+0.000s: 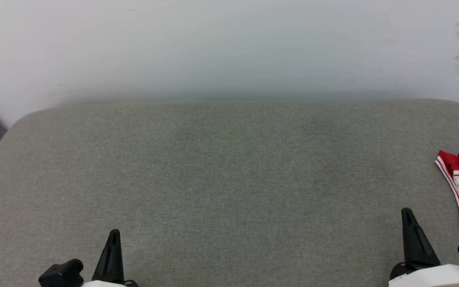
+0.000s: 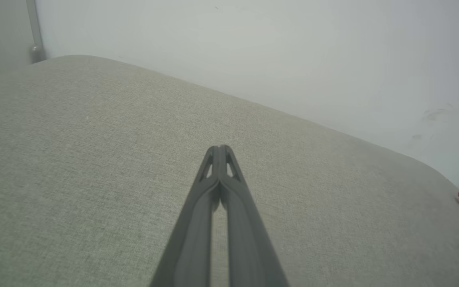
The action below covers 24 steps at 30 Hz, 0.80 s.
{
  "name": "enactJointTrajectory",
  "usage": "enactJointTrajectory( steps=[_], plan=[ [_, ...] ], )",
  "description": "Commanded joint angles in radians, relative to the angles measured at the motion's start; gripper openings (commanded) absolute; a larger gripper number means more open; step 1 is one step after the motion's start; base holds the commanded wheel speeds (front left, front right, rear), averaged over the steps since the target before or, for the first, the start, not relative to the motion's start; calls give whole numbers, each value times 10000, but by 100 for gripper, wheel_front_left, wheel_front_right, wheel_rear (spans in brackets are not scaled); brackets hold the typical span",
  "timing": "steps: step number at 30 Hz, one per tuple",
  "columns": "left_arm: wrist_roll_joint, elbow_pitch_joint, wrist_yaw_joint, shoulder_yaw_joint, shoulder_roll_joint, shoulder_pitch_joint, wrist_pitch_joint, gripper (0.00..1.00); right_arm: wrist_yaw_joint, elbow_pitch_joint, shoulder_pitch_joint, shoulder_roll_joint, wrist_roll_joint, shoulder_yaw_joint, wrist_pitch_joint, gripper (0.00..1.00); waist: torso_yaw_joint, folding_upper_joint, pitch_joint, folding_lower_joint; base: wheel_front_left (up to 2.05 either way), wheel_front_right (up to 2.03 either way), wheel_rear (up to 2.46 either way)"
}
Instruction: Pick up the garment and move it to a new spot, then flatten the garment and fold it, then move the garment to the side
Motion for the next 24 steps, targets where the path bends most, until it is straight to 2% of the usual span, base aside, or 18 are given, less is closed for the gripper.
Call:
enactJointTrajectory(
  steps=[1,24],
  plan=[
    [-571,-45,-73,62,73,-338,105,0,-1,-67,-361,-6,572,-48,118,0,-4,0,5,0,0,0,0],
    [-4130,459,-316,238,129,-1014,904,0,-2,332,-873,17,3986,-166,951,0,-51,0,56,0,0,0,0]
  ],
)
